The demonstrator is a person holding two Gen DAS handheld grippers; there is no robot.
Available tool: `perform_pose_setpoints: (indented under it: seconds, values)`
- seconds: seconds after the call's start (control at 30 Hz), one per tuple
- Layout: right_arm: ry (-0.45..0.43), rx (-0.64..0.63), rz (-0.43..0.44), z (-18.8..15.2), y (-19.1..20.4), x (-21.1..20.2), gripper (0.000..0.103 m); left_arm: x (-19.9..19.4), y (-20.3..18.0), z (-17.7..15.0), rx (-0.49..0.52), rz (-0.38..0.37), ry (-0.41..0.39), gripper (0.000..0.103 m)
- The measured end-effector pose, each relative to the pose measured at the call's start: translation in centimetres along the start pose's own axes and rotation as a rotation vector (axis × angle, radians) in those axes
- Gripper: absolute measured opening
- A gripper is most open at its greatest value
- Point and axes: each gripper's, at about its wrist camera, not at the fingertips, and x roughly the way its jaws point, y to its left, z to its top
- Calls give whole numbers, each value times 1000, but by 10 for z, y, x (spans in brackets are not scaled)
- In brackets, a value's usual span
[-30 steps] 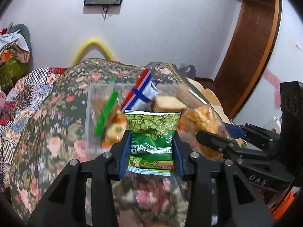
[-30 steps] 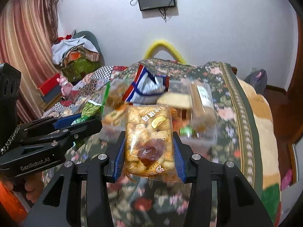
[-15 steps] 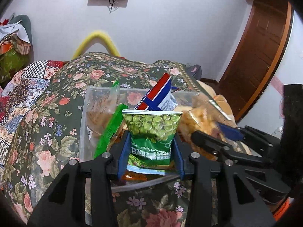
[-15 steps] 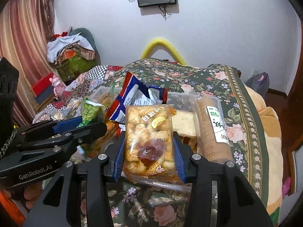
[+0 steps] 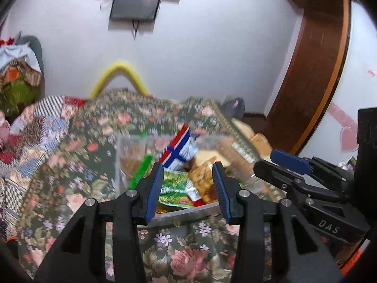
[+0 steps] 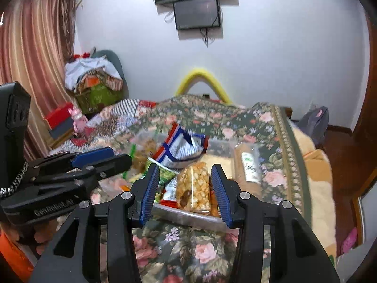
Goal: Organize snacks
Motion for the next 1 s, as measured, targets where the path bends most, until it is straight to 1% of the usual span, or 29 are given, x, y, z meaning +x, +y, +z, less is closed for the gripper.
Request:
perform_pose_setpoints:
  seconds: [0.1,0.17,0.27,0.33,0.37,0.43,0.5,0.53,0.57,0.6,0.63,0.67,0.7,0.77,0.83,1.0]
  values:
    - [-51,7,4,8,4,-29,43,-44,-12,6,27,12,-88,43]
    - [-93,7,7,11,8,-54,45,-75,-22,7,46,17,-144,43]
    - [-158,6,8,14,17,-91,51,-112,-37,4,74,40,-210,44]
    - [-198,7,10,12,22,-113,61,-132,-46,0,95,60,-248,50]
    - [-215,8,9,11,24,-122,64,-143,-51,-3,109,69,-270,52]
    - [-247,8,5,7,29,-139,73,-163,-59,-9,135,94,-312,66]
    - [-268,5,0,2,33,-150,79,-177,-67,-16,164,118,-344,72]
    - [-277,4,-7,0,34,-154,84,-181,-69,-19,173,124,-352,75]
    - [-284,2,-14,-3,36,-159,86,-185,-71,-21,178,127,-355,77]
    - [-290,3,-18,-5,37,-161,89,-188,-72,-24,179,130,-358,82]
    - [-293,3,-21,-7,39,-163,93,-191,-74,-26,178,131,-361,86]
    - [-295,4,-27,-9,40,-164,96,-193,-74,-28,177,134,-365,87]
    - [-297,4,-34,-11,41,-165,102,-195,-75,-31,175,138,-368,88]
    - [-314,1,-69,-15,43,-166,103,-196,-74,-34,172,136,-366,89]
    - [-311,-10,-86,-16,45,-166,103,-197,-74,-37,166,133,-360,90]
    - [-303,-10,-92,-20,46,-169,103,-199,-70,-40,153,133,-355,90]
